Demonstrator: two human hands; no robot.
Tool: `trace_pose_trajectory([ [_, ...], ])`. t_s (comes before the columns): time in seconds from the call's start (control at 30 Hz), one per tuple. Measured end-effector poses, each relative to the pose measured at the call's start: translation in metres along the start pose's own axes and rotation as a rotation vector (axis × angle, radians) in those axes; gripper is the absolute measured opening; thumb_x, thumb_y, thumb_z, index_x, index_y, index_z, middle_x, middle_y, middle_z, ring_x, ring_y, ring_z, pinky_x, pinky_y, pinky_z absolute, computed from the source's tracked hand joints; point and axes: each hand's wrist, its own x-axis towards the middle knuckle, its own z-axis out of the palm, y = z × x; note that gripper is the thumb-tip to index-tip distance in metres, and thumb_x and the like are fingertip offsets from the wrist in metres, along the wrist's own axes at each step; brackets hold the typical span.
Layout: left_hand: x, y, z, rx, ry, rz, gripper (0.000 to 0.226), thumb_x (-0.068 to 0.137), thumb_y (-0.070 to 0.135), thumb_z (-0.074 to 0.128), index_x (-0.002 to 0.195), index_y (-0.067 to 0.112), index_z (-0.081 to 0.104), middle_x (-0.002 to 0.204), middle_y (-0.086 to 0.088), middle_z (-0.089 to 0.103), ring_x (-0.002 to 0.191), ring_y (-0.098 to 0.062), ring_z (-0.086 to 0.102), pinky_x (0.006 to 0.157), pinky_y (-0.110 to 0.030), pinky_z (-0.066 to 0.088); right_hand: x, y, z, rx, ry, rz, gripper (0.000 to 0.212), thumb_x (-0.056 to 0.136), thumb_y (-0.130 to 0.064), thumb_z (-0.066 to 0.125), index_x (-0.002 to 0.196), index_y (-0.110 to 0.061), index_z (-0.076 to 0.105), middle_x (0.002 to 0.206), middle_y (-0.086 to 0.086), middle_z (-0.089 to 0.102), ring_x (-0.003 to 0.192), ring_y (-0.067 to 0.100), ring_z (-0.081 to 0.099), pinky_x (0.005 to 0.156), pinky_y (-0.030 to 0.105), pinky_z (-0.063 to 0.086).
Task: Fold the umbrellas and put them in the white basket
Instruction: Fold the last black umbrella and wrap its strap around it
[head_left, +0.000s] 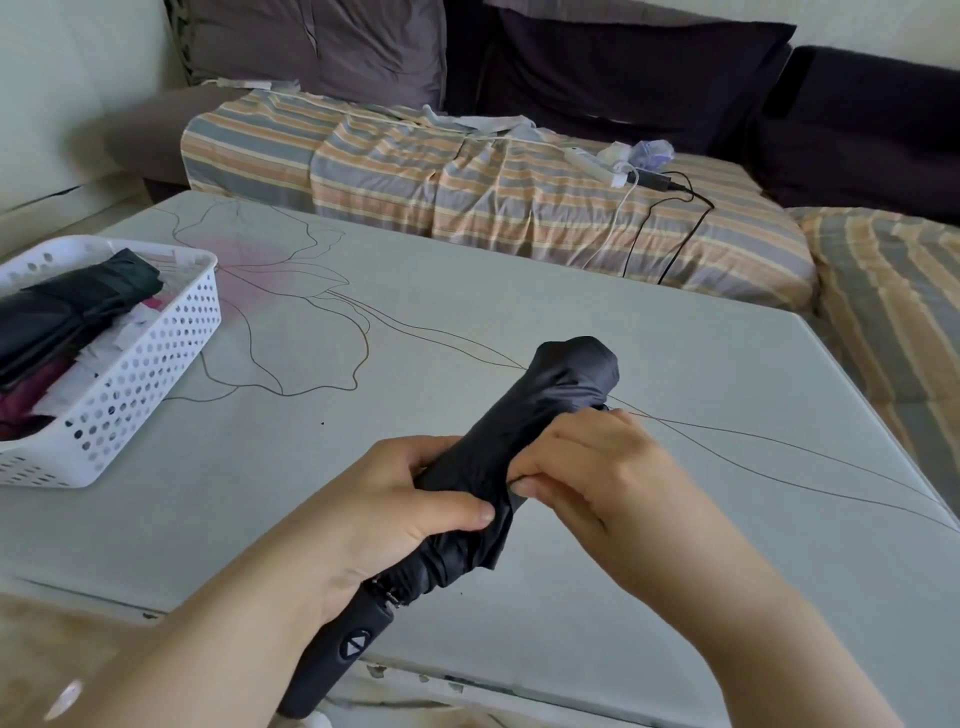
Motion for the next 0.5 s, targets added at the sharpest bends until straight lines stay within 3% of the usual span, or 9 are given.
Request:
trace_pose_trajectory([
  [0.1, -0.002, -0.002, 0.001, 0.001, -0.006, 0.007, 0.023, 0.067, 0.014, 0.074, 0.086, 0.026, 0.074, 0.074, -0.002, 0.07, 0.066, -0.013, 0.065, 0.06, -0.02, 0.049, 0.002, -0.004, 0.007, 0.023, 0.043, 0.119, 0.019, 0.083, -0.032, 0.051, 0.077, -0.017, 0.06, 0.065, -0.006, 0.057, 0.063, 0.015, 0.05, 0.061, 0.02, 0.037],
  [0.2, -0.005, -0.003, 0.0, -0.055, 0.003, -0.001, 0.019, 0.068, 0.014, 0.073, 0.084, 0.023, 0.073, 0.07, -0.005, 0.067, 0.062, -0.018, 0.063, 0.055, -0.023, 0.048, 0.005, -0.009, 0.011, 0.105, 0.099, 0.208, 0.019, 0.079, -0.042, 0.057, 0.082, -0.026, 0.049, 0.072, -0.013, 0.053, 0.072, 0.006, 0.046, 0.068, 0.011, 0.036],
  [0.3, -0.006, -0.002, -0.003, -0.121, 0.052, 0.028, 0.025, 0.06, 0.02, 0.068, 0.085, 0.024, 0.074, 0.072, -0.008, 0.068, 0.064, -0.02, 0.065, 0.058, -0.027, 0.049, 0.013, -0.021, 0.012, 0.266, 0.186, 0.581, 0.046, 0.067, -0.055, 0.071, 0.079, -0.034, 0.032, 0.08, -0.019, 0.04, 0.079, -0.001, 0.042, 0.07, 0.009, 0.034],
  [0.4, -0.007, 0.002, -0.006, -0.163, 0.097, 0.1, 0.029, 0.062, 0.021, 0.067, 0.09, 0.028, 0.073, 0.082, -0.007, 0.073, 0.071, -0.021, 0.069, 0.064, -0.03, 0.052, 0.018, -0.028, 0.022, 0.717, 0.072, 1.043, 0.066, 0.052, -0.075, 0.068, 0.095, -0.032, 0.042, 0.093, -0.013, 0.053, 0.088, 0.002, 0.054, 0.076, 0.016, 0.043],
  [0.43, -0.008, 0.002, -0.006, -0.157, 0.107, 0.132, 0.029, 0.064, 0.021, 0.066, 0.09, 0.031, 0.072, 0.085, -0.005, 0.074, 0.074, -0.02, 0.07, 0.066, -0.029, 0.053, 0.02, -0.029, 0.028, 0.887, 0.049, 1.068, 0.074, 0.053, -0.079, 0.066, 0.103, -0.027, 0.049, 0.098, -0.008, 0.062, 0.094, 0.007, 0.06, 0.082, 0.024, 0.049],
  [0.5, -0.008, 0.004, -0.006, -0.156, 0.111, 0.162, 0.028, 0.072, 0.02, 0.064, 0.093, 0.037, 0.071, 0.089, -0.003, 0.074, 0.083, -0.018, 0.071, 0.073, -0.03, 0.054, 0.029, -0.034, 0.034, 1.09, 0.095, 0.99, 0.057, 0.073, -0.068, 0.065, 0.104, -0.02, 0.06, 0.095, -0.002, 0.072, 0.095, 0.013, 0.067, 0.082, 0.029, 0.054],
])
